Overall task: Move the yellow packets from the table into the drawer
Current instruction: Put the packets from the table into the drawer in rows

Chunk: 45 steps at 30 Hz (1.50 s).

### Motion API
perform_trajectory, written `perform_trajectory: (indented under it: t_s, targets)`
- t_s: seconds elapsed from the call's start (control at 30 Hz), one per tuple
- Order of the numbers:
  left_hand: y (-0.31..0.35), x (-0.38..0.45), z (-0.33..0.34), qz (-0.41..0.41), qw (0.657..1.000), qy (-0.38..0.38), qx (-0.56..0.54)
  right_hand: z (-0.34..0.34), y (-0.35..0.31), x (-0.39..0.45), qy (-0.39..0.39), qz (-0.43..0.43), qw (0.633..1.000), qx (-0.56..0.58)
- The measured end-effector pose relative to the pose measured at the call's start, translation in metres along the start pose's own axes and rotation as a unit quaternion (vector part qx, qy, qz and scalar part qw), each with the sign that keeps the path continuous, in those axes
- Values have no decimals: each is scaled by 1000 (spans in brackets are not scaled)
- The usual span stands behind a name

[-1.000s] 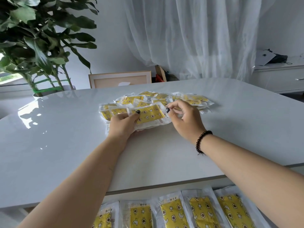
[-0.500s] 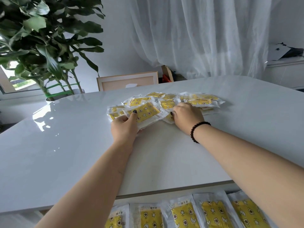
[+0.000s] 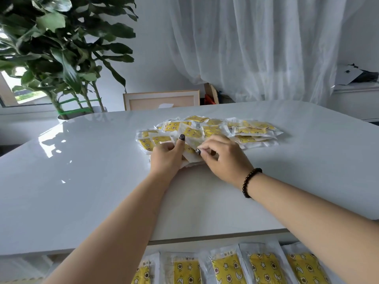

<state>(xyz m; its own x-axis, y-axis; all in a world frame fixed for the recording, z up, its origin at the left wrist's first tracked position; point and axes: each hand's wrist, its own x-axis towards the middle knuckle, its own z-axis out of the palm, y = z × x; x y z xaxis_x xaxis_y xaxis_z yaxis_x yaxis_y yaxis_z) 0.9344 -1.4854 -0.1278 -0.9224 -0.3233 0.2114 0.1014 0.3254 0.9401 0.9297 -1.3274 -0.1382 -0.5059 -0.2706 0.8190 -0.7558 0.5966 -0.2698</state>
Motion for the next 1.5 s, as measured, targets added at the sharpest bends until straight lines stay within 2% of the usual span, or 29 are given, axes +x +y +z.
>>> perform_trajectory:
  t_s: [0.1, 0.17, 0.23, 0.33, 0.43, 0.5, 0.63, 0.73, 0.97, 1.07, 1.2, 1.37, 1.43, 1.5]
  targets:
    - [0, -1, -1, 5, 1000, -20, -17, 7, -5, 0, -61, -31, 997, 29]
    - [-1, 0, -1, 1, 1000, -23, -20, 3, -7, -1, -78, 8, 993, 83]
    - [-2, -1, -1, -2, 999, -25, -23, -3, -7, 0, -60, 81, 986, 129]
    - [-2, -1, -1, 5, 998, -36, -49, -11, -1, 6, 13, 178, 981, 82]
    - [-2, -4, -1, 35, 997, -48, -55, -18, 9, 9, -11, 350, 928, 124]
    - [-2, -7, -1, 63, 996, -54, -45, -20, 17, 9, -32, 397, 894, 205]
    - [2, -12, 0, 118, 989, -89, -18, -23, 19, 8, 23, 393, 884, 253]
    - [2, -13, -1, 99, 985, -135, -29, -24, 15, 8, 53, 385, 883, 264]
    - [5, -12, 2, 129, 988, -76, 42, -28, 4, 9, 88, 389, 865, 305]
    - [2, -8, 2, 133, 986, -85, 50, -29, 5, 9, 56, 388, 867, 309]
    - [2, -12, 1, 152, 980, -120, 55, -28, 8, 6, -76, 366, 895, 242]
    - [4, -17, -3, 185, 966, -177, 31, -27, 9, 3, -10, 311, 921, 233]
    - [4, -18, -4, 207, 963, -165, 56, -34, 8, 6, -21, 291, 940, 178]
    - [3, -17, -4, 216, 961, -150, 87, -46, 8, 13, -65, 266, 954, 120]
